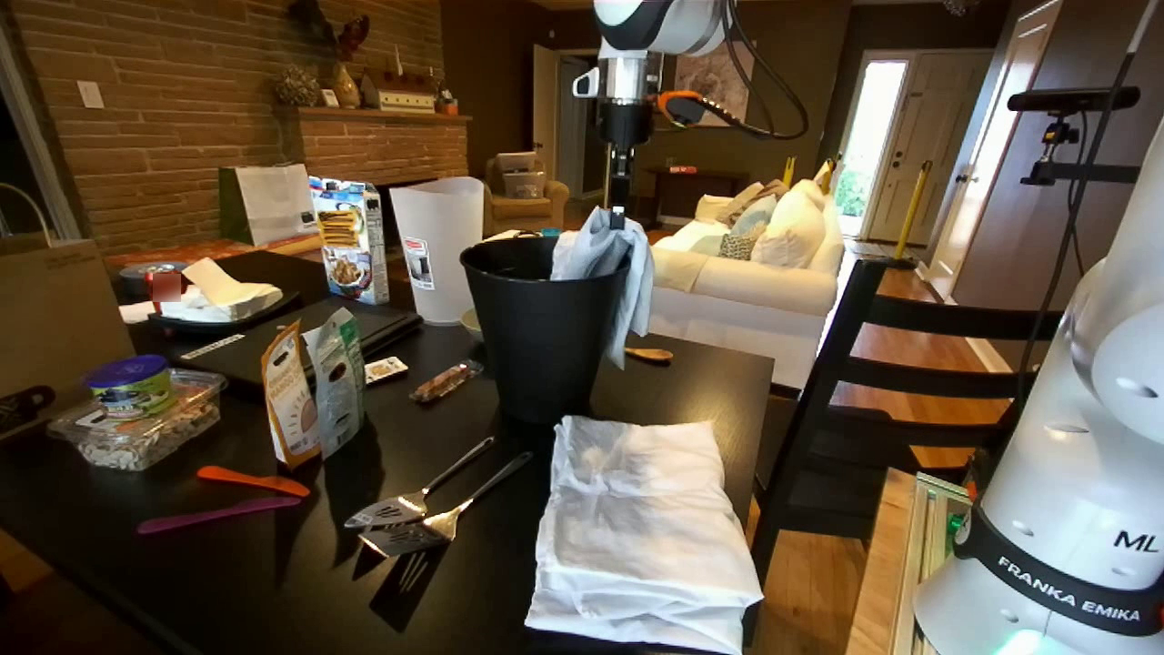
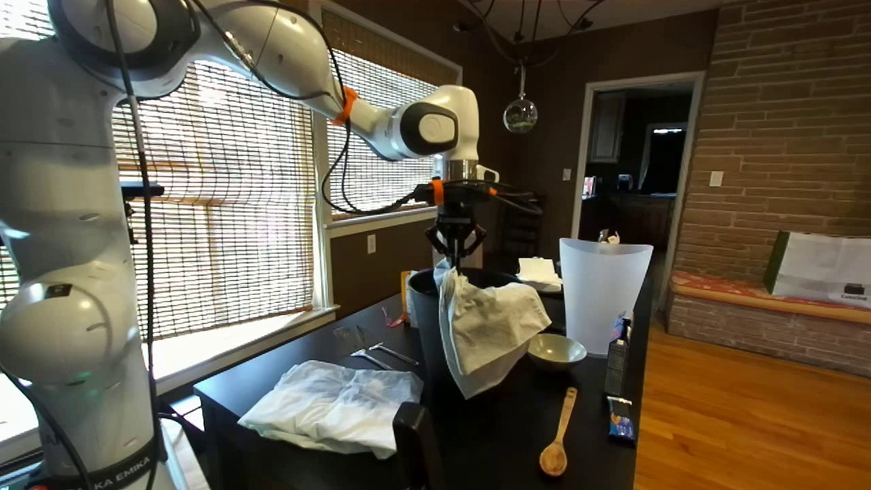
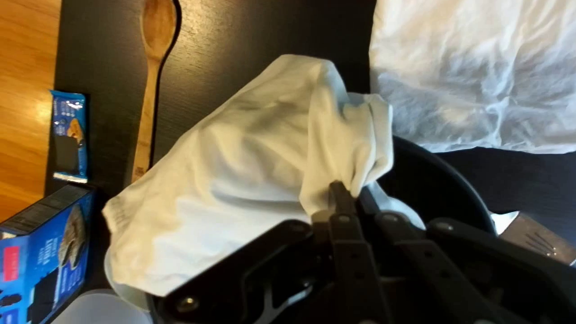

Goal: Remove the left and right towels out of the bin

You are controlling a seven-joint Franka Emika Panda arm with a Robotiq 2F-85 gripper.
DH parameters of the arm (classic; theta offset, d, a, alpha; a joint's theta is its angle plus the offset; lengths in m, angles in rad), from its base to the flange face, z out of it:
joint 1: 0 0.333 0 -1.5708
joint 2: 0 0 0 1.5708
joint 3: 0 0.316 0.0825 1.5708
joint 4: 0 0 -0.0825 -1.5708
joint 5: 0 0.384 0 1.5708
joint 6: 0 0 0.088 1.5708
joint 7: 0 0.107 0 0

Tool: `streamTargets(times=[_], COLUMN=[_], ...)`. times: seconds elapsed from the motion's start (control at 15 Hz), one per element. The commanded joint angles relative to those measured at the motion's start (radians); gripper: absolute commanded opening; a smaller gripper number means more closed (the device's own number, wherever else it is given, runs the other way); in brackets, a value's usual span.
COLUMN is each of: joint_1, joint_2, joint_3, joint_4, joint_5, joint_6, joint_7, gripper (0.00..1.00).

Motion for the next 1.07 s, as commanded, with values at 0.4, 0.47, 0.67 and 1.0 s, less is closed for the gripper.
streamTargets(times=[0.4, 0.47, 0.67, 1.0], joint_1=[-0.054, -0.06, -0.076, -0.094], joint_2=[0.045, 0.049, 0.072, 0.105], joint_3=[-0.058, -0.064, -0.075, -0.086], joint_4=[0.189, 0.196, 0.225, 0.281], joint_5=[-0.001, -0.004, -0.005, -0.018], joint_6=[0.014, 0.033, 0.081, 0.158], joint_7=[0.118, 0.144, 0.217, 0.338], gripper=[0.01, 0.01, 0.01, 0.01])
